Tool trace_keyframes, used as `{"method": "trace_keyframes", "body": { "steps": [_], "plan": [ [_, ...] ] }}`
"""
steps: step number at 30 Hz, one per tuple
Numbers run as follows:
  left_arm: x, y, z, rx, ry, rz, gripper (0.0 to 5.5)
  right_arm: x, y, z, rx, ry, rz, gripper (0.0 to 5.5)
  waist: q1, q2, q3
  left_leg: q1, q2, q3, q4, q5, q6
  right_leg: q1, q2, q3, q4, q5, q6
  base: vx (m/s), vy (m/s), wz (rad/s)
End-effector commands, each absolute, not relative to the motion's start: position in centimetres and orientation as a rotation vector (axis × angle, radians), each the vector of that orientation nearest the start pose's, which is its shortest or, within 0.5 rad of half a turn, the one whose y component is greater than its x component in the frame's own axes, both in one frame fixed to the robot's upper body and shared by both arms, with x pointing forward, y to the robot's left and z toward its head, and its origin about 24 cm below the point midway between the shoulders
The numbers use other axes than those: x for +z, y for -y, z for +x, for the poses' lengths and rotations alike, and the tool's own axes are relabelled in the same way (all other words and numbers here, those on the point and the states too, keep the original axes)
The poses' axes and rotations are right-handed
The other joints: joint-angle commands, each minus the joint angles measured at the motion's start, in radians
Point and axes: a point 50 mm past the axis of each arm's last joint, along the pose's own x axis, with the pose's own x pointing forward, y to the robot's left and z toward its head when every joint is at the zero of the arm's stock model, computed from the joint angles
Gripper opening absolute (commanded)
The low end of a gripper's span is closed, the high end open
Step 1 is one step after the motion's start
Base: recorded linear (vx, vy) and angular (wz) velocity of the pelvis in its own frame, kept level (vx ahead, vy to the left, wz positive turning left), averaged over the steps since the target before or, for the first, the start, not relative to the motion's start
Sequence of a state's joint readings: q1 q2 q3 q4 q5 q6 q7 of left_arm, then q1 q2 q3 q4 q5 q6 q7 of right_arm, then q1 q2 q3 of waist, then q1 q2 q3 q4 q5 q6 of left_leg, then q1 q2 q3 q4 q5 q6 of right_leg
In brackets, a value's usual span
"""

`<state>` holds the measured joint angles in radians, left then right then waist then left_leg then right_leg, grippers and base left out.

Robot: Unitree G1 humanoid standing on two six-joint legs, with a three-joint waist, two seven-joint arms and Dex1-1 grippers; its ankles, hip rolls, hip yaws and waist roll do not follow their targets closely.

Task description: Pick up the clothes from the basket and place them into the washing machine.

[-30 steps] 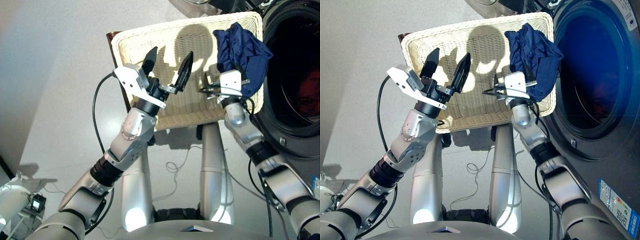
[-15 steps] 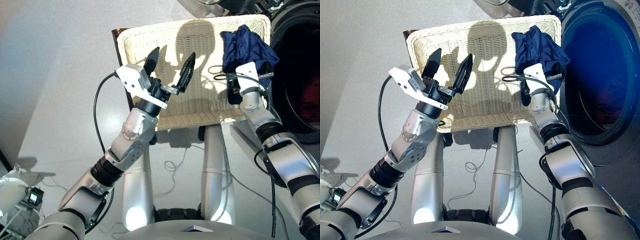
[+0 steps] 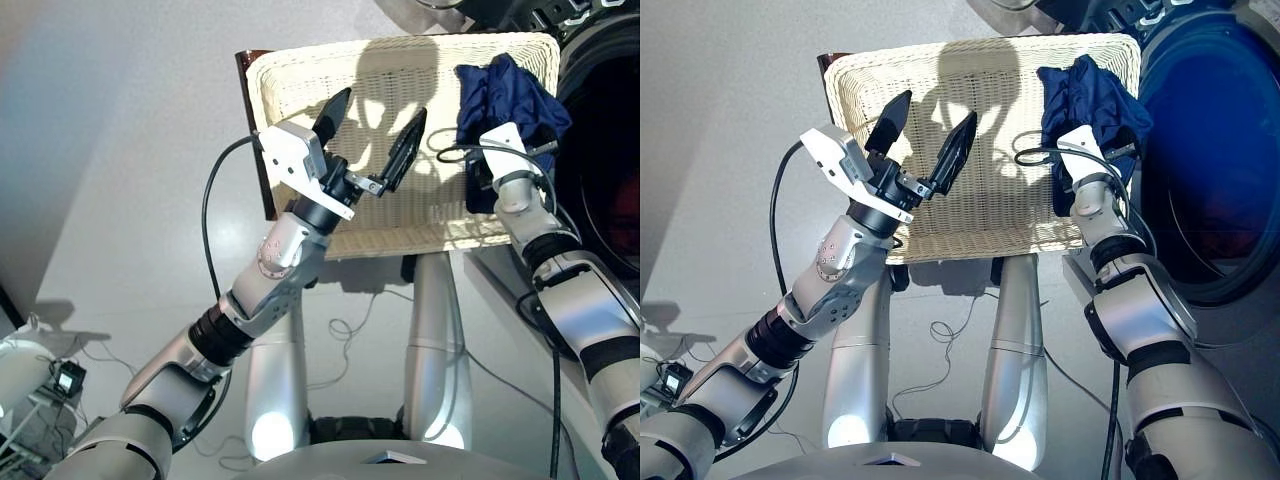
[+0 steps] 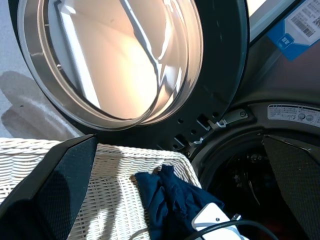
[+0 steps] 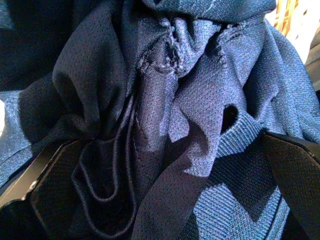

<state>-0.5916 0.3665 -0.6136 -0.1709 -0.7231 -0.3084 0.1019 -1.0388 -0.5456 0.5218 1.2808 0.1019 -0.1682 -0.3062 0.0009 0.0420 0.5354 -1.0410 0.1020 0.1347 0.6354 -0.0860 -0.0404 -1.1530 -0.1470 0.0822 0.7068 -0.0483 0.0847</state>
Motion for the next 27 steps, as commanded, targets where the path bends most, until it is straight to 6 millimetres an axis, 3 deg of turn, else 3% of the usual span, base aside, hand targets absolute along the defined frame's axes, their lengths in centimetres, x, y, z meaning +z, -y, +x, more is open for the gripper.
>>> {"method": "trace_keyframes", "body": {
  "steps": [1, 11, 12, 13, 20, 27],
  "plan": [
    [22.7, -4.6, 24.9, -0.792, 0.751, -0.362, 5.50, 14.7, 27.1, 39.6, -0.322, -0.059, -0.817, 5.50, 0.037, 0.049, -0.015, -0.024, 0.021, -0.007, 0.076, -0.051, -0.040, 0.006, 0.013, -0.008, 0.017, -0.042, 0.034, 0.000, 0.000, 0.000],
    [22.8, -4.5, 24.8, -0.795, 0.751, -0.348, 5.50, 15.9, 27.8, 39.7, -0.368, -0.048, -0.790, 5.50, 0.036, 0.061, -0.015, -0.075, 0.039, -0.015, 0.173, -0.088, -0.041, -0.049, 0.016, -0.020, 0.108, -0.085, 0.035, 0.000, 0.000, 0.000],
    [22.8, -4.5, 24.8, -0.794, 0.751, -0.345, 5.50, 15.9, 27.9, 39.7, -0.369, -0.046, -0.792, 0.69, 0.035, 0.060, -0.015, -0.075, 0.040, -0.014, 0.173, -0.087, -0.041, -0.052, 0.016, -0.022, 0.111, -0.086, 0.035, 0.000, 0.000, 0.000],
    [22.8, -4.6, 24.8, -0.791, 0.752, -0.341, 5.50, 16.0, 27.9, 39.7, -0.371, -0.042, -0.797, 0.00, 0.034, 0.059, -0.015, -0.077, 0.041, -0.013, 0.174, -0.087, -0.041, -0.055, 0.015, -0.025, 0.113, -0.086, 0.035, 0.000, 0.000, 0.000],
    [23.0, -5.1, 24.9, -0.767, 0.764, -0.341, 5.50, 16.2, 27.7, 39.7, -0.367, -0.012, -0.847, 0.00, 0.023, 0.045, -0.015, -0.072, 0.038, -0.016, 0.159, -0.081, -0.041, -0.045, 0.016, -0.029, 0.100, -0.081, 0.031, 0.000, 0.000, 0.000],
    [23.0, -6.2, 25.1, -0.702, 0.766, -0.349, 5.50, 16.2, 25.7, 39.1, -0.356, 0.162, -0.726, 0.00, -0.005, 0.011, -0.015, -0.059, 0.037, -0.016, 0.136, -0.076, -0.039, -0.032, 0.016, -0.030, 0.079, -0.072, 0.031, 0.000, 0.000, 0.000]
  ]
}}
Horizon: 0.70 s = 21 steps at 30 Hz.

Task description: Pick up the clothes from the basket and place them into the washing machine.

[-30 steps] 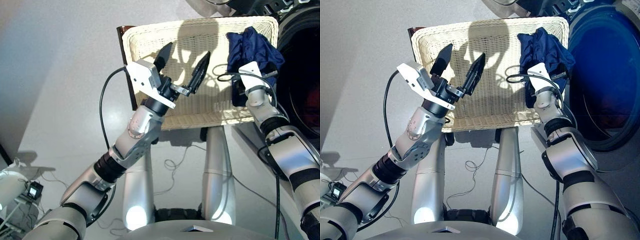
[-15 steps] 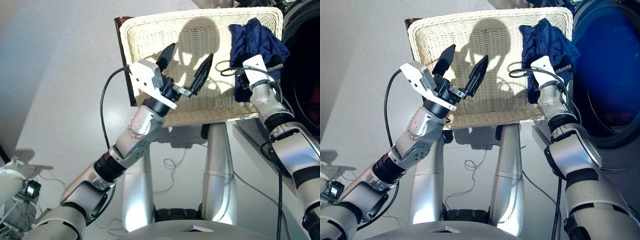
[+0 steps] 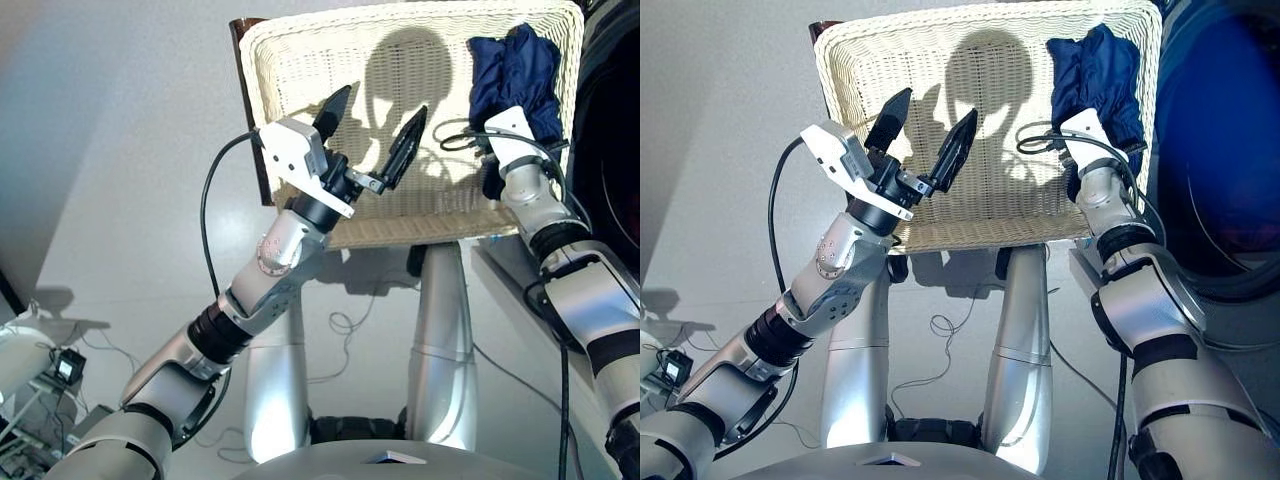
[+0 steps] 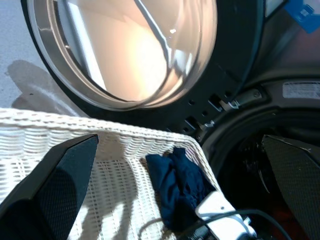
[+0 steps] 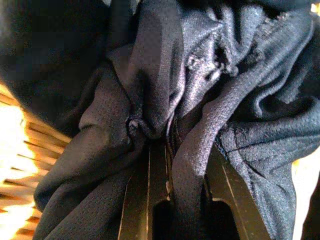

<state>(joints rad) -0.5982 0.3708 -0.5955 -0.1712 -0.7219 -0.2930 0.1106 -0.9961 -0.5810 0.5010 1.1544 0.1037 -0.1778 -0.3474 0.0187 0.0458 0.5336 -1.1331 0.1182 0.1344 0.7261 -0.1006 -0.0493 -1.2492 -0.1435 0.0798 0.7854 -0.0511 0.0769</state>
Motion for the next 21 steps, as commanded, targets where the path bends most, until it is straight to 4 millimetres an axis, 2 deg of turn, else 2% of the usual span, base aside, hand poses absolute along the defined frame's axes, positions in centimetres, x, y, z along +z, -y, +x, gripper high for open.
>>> {"method": "trace_keyframes", "body": {
  "steps": [1, 5, 6, 10, 12, 13, 15, 21],
  "plan": [
    [23.0, -6.4, 25.2, -0.690, 0.768, -0.347, 5.50, 16.5, 25.2, 38.8, -0.341, 0.215, -0.696, 0.00, -0.029, 0.000, -0.014, 0.035, 0.020, -0.016, 0.044, -0.061, -0.030, 0.066, 0.012, -0.027, -0.002, -0.068, 0.040, 0.000, 0.000, 0.000],
    [23.0, -7.0, 25.3, -0.658, 0.779, -0.344, 5.50, 17.8, 25.4, 36.9, -0.385, 0.374, -0.614, 0.00, -0.049, -0.022, -0.014, 0.037, 0.019, -0.020, 0.044, -0.064, -0.027, 0.071, 0.014, -0.025, -0.006, -0.070, 0.041, 0.000, 0.000, 0.000],
    [23.0, -7.0, 25.3, -0.656, 0.776, -0.342, 5.50, 18.4, 25.8, 36.2, -0.428, 0.424, -0.570, 0.00, -0.053, -0.027, -0.014, 0.036, 0.020, -0.021, 0.045, -0.065, -0.026, 0.071, 0.014, -0.025, -0.005, -0.071, 0.042, 0.000, 0.000, 0.000],
    [22.8, -7.1, 25.2, -0.656, 0.771, -0.351, 5.50, 18.6, 28.3, 34.5, -0.608, 0.483, -0.406, 0.00, -0.060, -0.032, -0.014, 0.041, 0.020, -0.022, 0.043, -0.071, -0.024, 0.075, 0.012, -0.025, -0.005, -0.075, 0.044, 0.000, 0.000, 0.000],
    [22.8, -7.2, 25.2, -0.649, 0.773, -0.362, 5.50, 19.2, 30.1, 33.6, -0.760, 0.536, -0.273, 0.00, -0.062, -0.031, -0.014, 0.044, 0.019, -0.024, 0.045, -0.074, -0.024, 0.079, 0.011, -0.027, -0.002, -0.078, 0.044, 0.000, 0.000, 0.000],
    [22.7, -7.2, 25.2, -0.648, 0.769, -0.367, 5.50, 18.8, 30.9, 33.3, -0.803, 0.521, -0.267, 0.00, -0.060, -0.031, -0.014, 0.044, 0.018, -0.025, 0.047, -0.075, -0.024, 0.080, 0.011, -0.027, 0.000, -0.079, 0.044, 0.000, 0.000, 0.000],
    [22.7, -7.3, 25.2, -0.644, 0.767, -0.385, 5.50, 18.7, 32.7, 32.5, -0.940, 0.532, -0.147, 0.00, -0.060, -0.029, -0.014, 0.044, 0.018, -0.028, 0.051, -0.079, -0.024, 0.084, 0.011, -0.028, 0.002, -0.083, 0.044, 0.000, 0.000, 0.000],
    [22.7, -7.1, 25.3, -0.657, 0.756, -0.387, 5.50, 18.4, 39.0, 30.1, -1.243, 0.437, -0.036, 0.00, -0.051, -0.020, -0.014, 0.055, 0.016, -0.034, 0.051, -0.084, -0.029, 0.094, 0.006, -0.030, 0.004, -0.088, 0.047, 0.000, 0.000, 0.000]
  ]
}}
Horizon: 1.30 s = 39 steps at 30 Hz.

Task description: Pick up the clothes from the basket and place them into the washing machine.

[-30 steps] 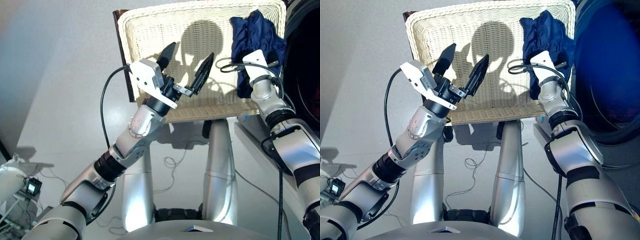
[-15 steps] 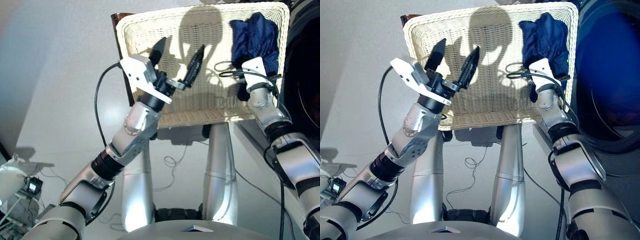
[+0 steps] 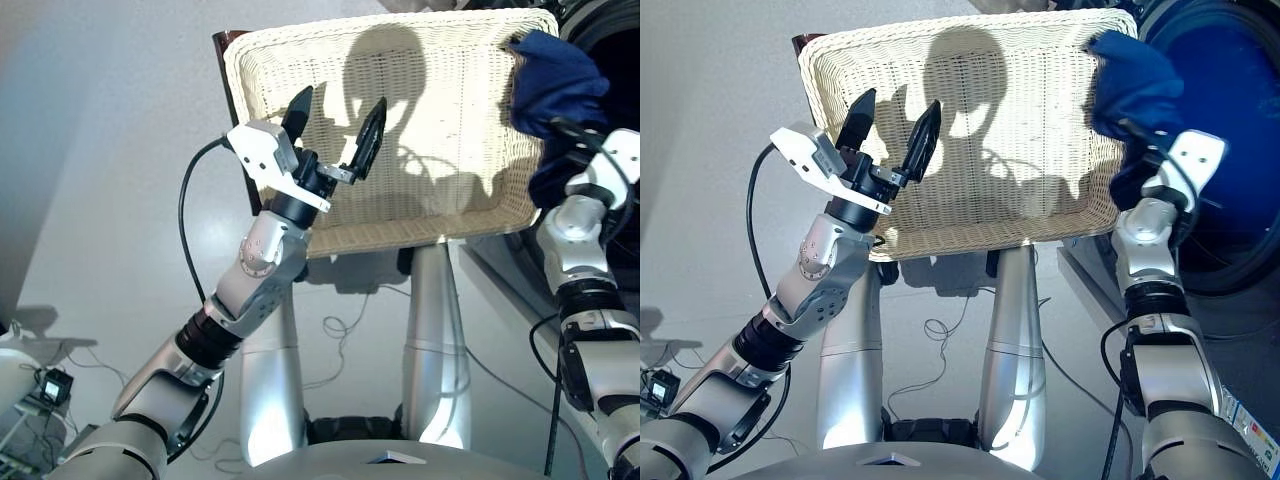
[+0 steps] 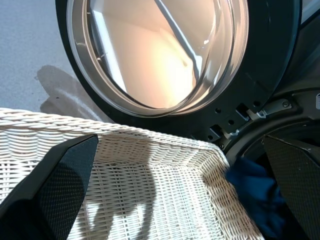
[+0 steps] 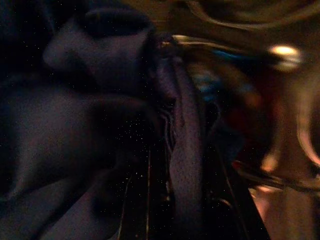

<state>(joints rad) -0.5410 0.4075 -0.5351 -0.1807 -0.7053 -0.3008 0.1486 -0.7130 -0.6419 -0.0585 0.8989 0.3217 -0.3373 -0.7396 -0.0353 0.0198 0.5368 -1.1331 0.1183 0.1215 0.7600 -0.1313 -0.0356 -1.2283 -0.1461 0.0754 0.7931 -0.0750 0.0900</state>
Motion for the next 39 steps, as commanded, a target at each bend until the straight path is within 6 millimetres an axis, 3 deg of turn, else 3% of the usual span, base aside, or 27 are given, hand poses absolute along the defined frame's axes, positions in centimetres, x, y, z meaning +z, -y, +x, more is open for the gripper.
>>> {"method": "trace_keyframes", "body": {
  "steps": [1, 5, 11, 14, 17, 18, 19, 22, 26, 27, 28, 30, 35, 36, 38, 39],
  "plan": [
    [22.7, -7.0, 25.3, -0.662, 0.748, -0.389, 5.50, 18.6, 40.1, 29.4, -1.290, 0.423, -0.020, 0.00, 0.004, 0.008, -0.017, 0.054, 0.016, -0.023, 0.020, -0.054, -0.044, 0.074, 0.007, -0.028, -0.002, -0.064, 0.034, 0.000, 0.000, 0.000],
    [22.8, -6.9, 25.3, -0.671, 0.743, -0.391, 5.50, 19.9, 44.0, 26.7, -1.445, 0.413, 0.088, 0.00, 0.008, 0.009, -0.017, 0.058, 0.015, -0.026, 0.021, -0.056, -0.048, 0.080, 0.006, -0.027, -0.001, -0.063, 0.035, 0.000, 0.000, 0.000],
    [23.0, -6.8, 25.4, -0.672, 0.731, -0.400, 5.50, 21.8, 46.9, 23.9, -1.566, 0.472, 0.299, 0.00, 0.012, 0.014, -0.017, 0.064, 0.018, -0.026, 0.024, -0.057, -0.054, 0.087, 0.003, -0.025, -0.003, -0.061, 0.035, 0.000, 0.000, 0.000],
    [23.0, -6.8, 25.5, -0.671, 0.727, -0.398, 5.50, 22.0, 47.2, 23.9, -1.560, 0.467, 0.348, 0.00, 0.013, 0.018, -0.017, 0.065, 0.018, -0.025, 0.020, -0.054, -0.055, 0.089, 0.003, -0.024, -0.008, -0.056, 0.034, 0.000, 0.000, 0.000],
    [23.0, -6.8, 25.5, -0.670, 0.730, -0.397, 5.50, 22.1, 46.3, 25.2, -1.484, 0.459, 0.317, 0.00, 0.015, 0.021, -0.017, 0.069, 0.019, -0.022, 0.019, -0.054, -0.053, 0.093, 0.003, -0.025, -0.008, -0.057, 0.033, 0.000, 0.000, 0.000],
    [23.0, -6.8, 25.5, -0.671, 0.730, -0.398, 5.50, 22.1, 46.0, 25.7, -1.449, 0.460, 0.310, 1.14, 0.017, 0.020, -0.017, 0.068, 0.017, -0.022, 0.020, -0.053, -0.053, 0.093, 0.003, -0.024, -0.007, -0.056, 0.033, 0.000, 0.000, 0.000],
    [23.0, -6.8, 25.5, -0.669, 0.731, -0.395, 5.50, 22.1, 45.5, 26.4, -1.401, 0.459, 0.315, 5.50, 0.019, 0.021, -0.017, 0.067, 0.017, -0.022, 0.021, -0.053, -0.052, 0.094, 0.002, -0.025, -0.008, -0.057, 0.032, 0.000, 0.000, 0.000],
    [23.1, -6.7, 25.5, -0.670, 0.739, -0.401, 5.50, 21.7, 44.4, 27.6, -1.342, 0.450, 0.302, 5.50, 0.019, 0.022, -0.017, 0.068, 0.017, -0.021, 0.019, -0.051, -0.051, 0.093, 0.003, -0.027, -0.007, -0.058, 0.031, 0.000, 0.000, 0.000],
    [23.2, -6.6, 25.4, -0.670, 0.749, -0.405, 5.50, 20.5, 41.7, 30.0, -1.193, 0.421, 0.193, 5.50, 0.018, 0.021, -0.017, 0.071, 0.013, -0.021, 0.011, -0.046, -0.048, 0.096, 0.006, -0.026, -0.013, -0.055, 0.028, 0.000, 0.000, 0.000],
    [23.2, -6.6, 25.4, -0.669, 0.754, -0.401, 5.50, 20.4, 39.8, 31.3, -1.086, 0.434, 0.131, 5.50, 0.019, 0.022, -0.017, 0.067, 0.012, -0.021, 0.009, -0.042, -0.047, 0.094, 0.007, -0.025, -0.017, -0.053, 0.027, 0.000, 0.000, 0.000],
    [23.1, -6.7, 25.4, -0.668, 0.752, -0.399, 5.50, 20.3, 39.6, 31.4, -1.087, 0.432, 0.129, 5.50, 0.017, 0.020, -0.017, 0.069, 0.011, -0.022, 0.008, -0.042, -0.047, 0.096, 0.006, -0.025, -0.017, -0.053, 0.027, 0.000, 0.000, 0.000],
    [23.1, -6.7, 25.4, -0.669, 0.754, -0.402, 5.50, 20.2, 37.4, 32.6, -0.983, 0.471, 0.144, 5.50, 0.018, 0.019, -0.017, 0.065, 0.011, -0.022, 0.008, -0.040, -0.045, 0.093, 0.009, -0.024, -0.017, -0.052, 0.027, 0.000, 0.000, 0.000],
    [22.9, -7.1, 25.6, -0.648, 0.754, -0.410, 5.50, 20.3, 30.5, 34.6, -0.678, 0.571, 0.095, 5.50, 0.013, 0.011, -0.017, 0.056, 0.012, -0.019, 0.006, -0.033, -0.039, 0.081, 0.015, -0.021, -0.019, -0.048, 0.024, 0.000, 0.000, 0.000],
    [22.8, -7.4, 25.7, -0.632, 0.754, -0.409, 5.50, 20.2, 27.4, 34.7, -0.542, 0.603, 0.047, 5.50, 0.010, 0.010, -0.017, 0.054, 0.012, -0.018, 0.005, -0.030, -0.038, 0.078, 0.018, -0.019, -0.021, -0.044, 0.023, 0.000, 0.000, 0.000],
    [22.7, -7.6, 25.8, -0.623, 0.752, -0.404, 5.50, 20.0, 26.2, 34.4, -0.459, 0.610, 0.002, 5.50, 0.006, 0.006, -0.017, 0.055, 0.013, -0.017, 0.003, -0.027, -0.038, 0.079, 0.017, -0.018, -0.023, -0.042, 0.023, 0.000, 0.000, 0.000],
    [22.5, -7.9, 25.8, -0.607, 0.751, -0.394, 5.50, 20.1, 23.8, 33.9, -0.334, 0.651, 0.005, 5.50, 0.001, 0.001, -0.017, 0.053, 0.014, -0.018, 0.003, -0.024, -0.037, 0.077, 0.018, -0.018, -0.024, -0.038, 0.021, 0.000, 0.000, 0.000]
  ]
}}
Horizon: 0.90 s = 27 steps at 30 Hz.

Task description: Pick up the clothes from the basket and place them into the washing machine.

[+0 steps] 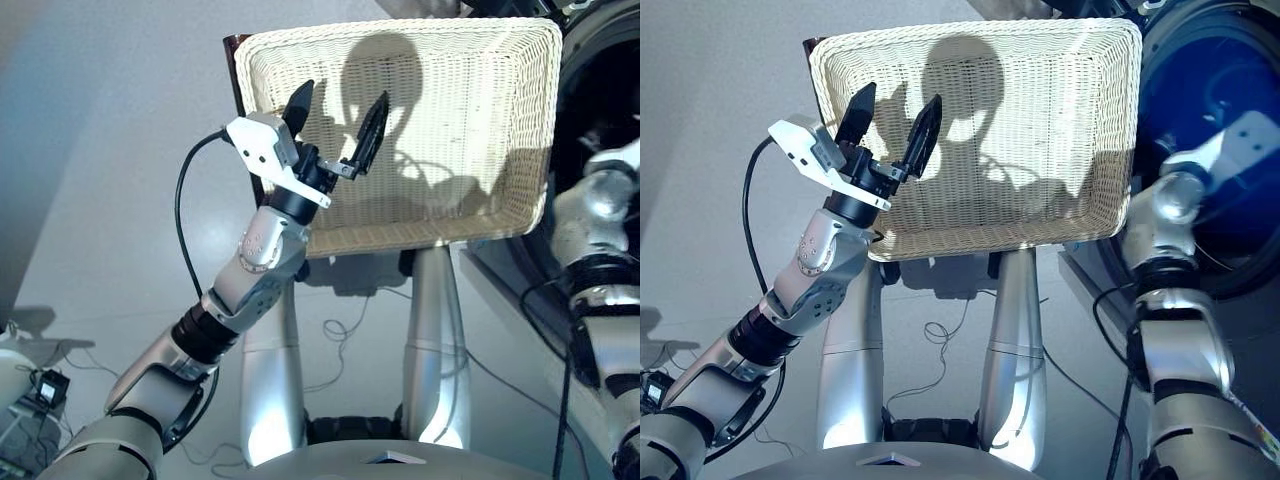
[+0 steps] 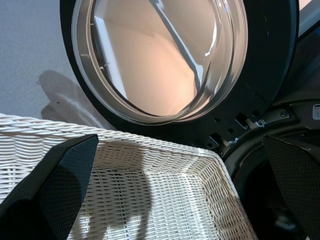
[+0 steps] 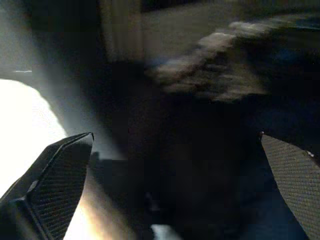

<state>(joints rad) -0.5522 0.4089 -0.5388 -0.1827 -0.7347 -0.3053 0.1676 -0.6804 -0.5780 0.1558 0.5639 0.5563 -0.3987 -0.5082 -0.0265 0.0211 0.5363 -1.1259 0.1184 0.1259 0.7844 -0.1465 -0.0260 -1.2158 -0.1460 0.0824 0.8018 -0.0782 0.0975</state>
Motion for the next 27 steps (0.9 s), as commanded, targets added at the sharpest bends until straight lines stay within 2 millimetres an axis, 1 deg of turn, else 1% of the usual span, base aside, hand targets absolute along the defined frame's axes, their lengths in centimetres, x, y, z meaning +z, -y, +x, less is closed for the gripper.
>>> {"method": "trace_keyframes", "body": {
  "steps": [1, 2, 3, 4, 5, 6, 7, 8, 9, 10, 11, 14, 15, 17, 18, 19, 20, 21, 22, 24, 26, 27],
  "plan": [
    [22.5, -7.9, 25.8, -0.607, 0.750, -0.394, 5.50, 20.1, 23.8, 33.8, -0.334, 0.649, 0.005, 5.50, -0.008, -0.001, -0.016, 0.047, 0.013, -0.022, -0.022, -0.009, -0.047, 0.066, 0.017, -0.025, -0.033, -0.035, 0.014, 0.000, 0.000, 0.000],
    [22.3, -8.1, 25.9, -0.594, 0.741, -0.397, 5.50, 20.1, 22.4, 33.4, -0.255, 0.673, 0.036, 5.50, -0.010, -0.003, -0.016, 0.048, 0.014, -0.020, -0.025, -0.006, -0.047, 0.066, 0.017, -0.025, -0.035, -0.033, 0.012, 0.000, 0.000, 0.000],
    [21.9, -8.4, 26.0, -0.584, 0.726, -0.400, 5.50, 19.7, 21.2, 33.0, -0.189, 0.678, 0.088, 5.50, -0.012, -0.005, -0.016, 0.050, 0.013, -0.020, -0.029, -0.003, -0.046, 0.067, 0.017, -0.026, -0.037, -0.032, 0.012, 0.000, 0.000, 0.000],
    [21.9, -8.4, 26.0, -0.584, 0.725, -0.400, 5.50, 19.7, 21.2, 33.0, -0.188, 0.677, 0.089, 5.50, -0.012, -0.006, -0.016, 0.051, 0.013, -0.020, -0.030, -0.003, -0.046, 0.067, 0.017, -0.026, -0.038, -0.032, 0.012, 0.000, 0.000, 0.000],
    [21.7, -8.8, 26.1, -0.550, 0.726, -0.386, 5.50, 19.3, 20.2, 32.6, -0.123, 0.676, 0.104, 5.50, -0.013, -0.006, -0.016, 0.054, 0.013, -0.021, -0.033, 0.000, -0.046, 0.070, 0.016, -0.026, -0.038, -0.030, 0.013, 0.000, 0.000, 0.000],
    [21.1, -9.5, 26.2, -0.508, 0.717, -0.368, 5.50, 18.7, 19.1, 31.9, -0.078, 0.675, 0.076, 5.50, -0.015, -0.006, -0.016, 0.068, 0.011, -0.020, -0.046, 0.004, -0.046, 0.082, 0.015, -0.026, -0.044, -0.029, 0.013, 0.000, 0.000, 0.000],
    [21.1, -9.5, 26.2, -0.507, 0.716, -0.368, 5.50, 18.7, 19.1, 31.9, -0.078, 0.673, 0.076, 5.50, -0.015, -0.007, -0.016, 0.070, 0.010, -0.020, -0.047, 0.005, -0.046, 0.083, 0.015, -0.026, -0.045, -0.029, 0.013, 0.000, 0.000, 0.000],
    [20.7, -10.1, 26.3, -0.477, 0.705, -0.365, 5.50, 18.4, 18.5, 31.3, -0.044, 0.679, 0.082, 5.50, -0.018, -0.008, -0.016, 0.087, 0.010, -0.016, -0.057, 0.007, -0.047, 0.098, 0.013, -0.025, -0.048, -0.028, 0.014, 0.000, 0.000, 0.000],
    [19.9, -10.9, 26.5, -0.424, 0.680, -0.366, 5.50, 17.7, 18.3, 30.8, -0.006, 0.657, 0.106, 5.50, -0.021, -0.010, -0.016, 0.116, 0.007, -0.012, -0.075, 0.012, -0.047, 0.126, 0.013, -0.026, -0.057, -0.026, 0.015, 0.000, 0.000, 0.000],
    [19.9, -10.9, 26.5, -0.424, 0.679, -0.366, 5.50, 17.6, 18.3, 30.8, -0.005, 0.656, 0.106, 5.50, -0.021, -0.010, -0.016, 0.118, 0.006, -0.012, -0.077, 0.013, -0.047, 0.127, 0.013, -0.026, -0.058, -0.026, 0.015, 0.000, 0.000, 0.000],
    [19.2, -11.4, 26.7, -0.388, 0.655, -0.382, 5.50, 17.3, 18.1, 30.5, 0.020, 0.646, 0.135, 5.50, -0.021, -0.011, -0.016, 0.142, 0.005, -0.009, -0.090, 0.016, -0.047, 0.147, 0.014, -0.026, -0.067, -0.023, 0.016, 0.000, 0.000, 0.000],
    [17.8, -13.2, 27.1, -0.291, 0.623, -0.331, 5.50, 16.1, 18.2, 29.9, 0.052, 0.608, 0.106, 5.50, -0.022, -0.014, -0.016, 0.231, 0.001, -0.005, -0.149, 0.028, -0.050, 0.234, 0.011, -0.034, -0.114, -0.011, 0.022, 0.073, -0.004, -0.087],
    [17.0, -13.7, 27.4, -0.256, 0.599, -0.318, 5.50, 15.6, 18.3, 29.7, 0.068, 0.587, 0.085, 5.50, -0.022, -0.014, -0.016, 0.268, -0.004, -0.006, -0.176, 0.035, -0.051, 0.273, 0.010, -0.035, -0.137, -0.006, 0.024, 0.097, 0.001, -0.073],
    [15.3, -14.5, 27.8, -0.209, 0.550, -0.237, 5.50, 13.9, 18.9, 29.5, 0.061, 0.523, 0.088, 5.50, -0.023, -0.014, -0.016, 0.361, -0.017, -0.004, -0.240, 0.050, -0.054, 0.369, 0.001, -0.046, -0.191, 0.010, 0.032, 0.152, -0.033, -0.036],
    [13.0, -15.2, 28.3, -0.174, 0.464, -0.190, 5.50, 12.3, 19.3, 29.0, 0.078, 0.457, 0.040, 5.50, -0.024, -0.015, -0.016, 0.454, -0.030, -0.008, -0.299, 0.066, -0.057, 0.462, -0.003, -0.057, -0.244, 0.022, 0.038, 0.149, -0.045, -0.006],
    [13.0, -15.2, 28.2, -0.174, 0.463, -0.190, 5.50, 12.3, 19.3, 29.0, 0.078, 0.456, 0.040, 5.50, -0.025, -0.015, -0.016, 0.456, -0.031, -0.009, -0.302, 0.067, -0.057, 0.465, -0.004, -0.057, -0.246, 0.022, 0.039, 0.160, -0.036, 0.031],
    [11.7, -15.5, 28.5, -0.165, 0.419, -0.146, 5.50, 11.0, 19.4, 29.0, 0.092, 0.400, 0.023, 5.50, -0.025, -0.015, -0.016, 0.514, -0.036, -0.010, -0.345, 0.082, -0.061, 0.526, -0.005, -0.066, -0.290, 0.035, 0.043, 0.192, -0.009, 0.042],
    [9.1, -16.0, 28.8, -0.157, 0.319, -0.090, 5.50, 8.7, 20.0, 28.9, 0.089, 0.299, -0.004, 5.50, -0.021, -0.014, -0.016, 0.625, -0.043, -0.012, -0.408, 0.091, -0.063, 0.637, -0.006, -0.081, -0.345, 0.039, 0.049, 0.185, -0.009, 0.028],
    [9.1, -16.0, 28.8, -0.157, 0.321, -0.090, 5.50, 8.8, 20.0, 28.9, 0.089, 0.300, -0.004, 5.50, -0.021, -0.014, -0.016, 0.626, -0.043, -0.012, -0.413, 0.096, -0.063, 0.637, -0.005, -0.081, -0.351, 0.044, 0.048, 0.189, -0.012, -0.016],
    [7.0, -16.7, 28.6, -0.149, 0.244, -0.052, 5.50, 6.2, 20.5, 28.4, 0.083, 0.194, -0.020, 5.50, -0.017, -0.013, -0.016, 0.732, -0.043, -0.015, -0.487, 0.114, -0.066, 0.750, -0.007, -0.099, -0.420, 0.059, 0.059, 0.146, -0.028, -0.041],
    [4.0, -17.5, 28.4, -0.111, 0.122, -0.057, 5.50, 3.8, 20.7, 27.8, 0.088, 0.086, -0.026, 5.50, -0.013, -0.011, -0.027, 0.817, -0.047, -0.017, -0.545, 0.132, -0.069, 0.841, -0.013, -0.112, -0.479, 0.079, 0.072, 0.172, -0.038, 0.010],
    [1.8, -18.3, 28.0, -0.062, 0.033, -0.057, 5.50, 2.0, 20.5, 27.4, 0.136, -0.001, -0.046, 5.50, -0.009, -0.011, -0.049, 0.857, -0.044, -0.018, -0.583, 0.147, -0.074, 0.881, -0.019, -0.119, -0.516, 0.088, 0.076, 0.196, -0.049, 0.060]
  ]
}}
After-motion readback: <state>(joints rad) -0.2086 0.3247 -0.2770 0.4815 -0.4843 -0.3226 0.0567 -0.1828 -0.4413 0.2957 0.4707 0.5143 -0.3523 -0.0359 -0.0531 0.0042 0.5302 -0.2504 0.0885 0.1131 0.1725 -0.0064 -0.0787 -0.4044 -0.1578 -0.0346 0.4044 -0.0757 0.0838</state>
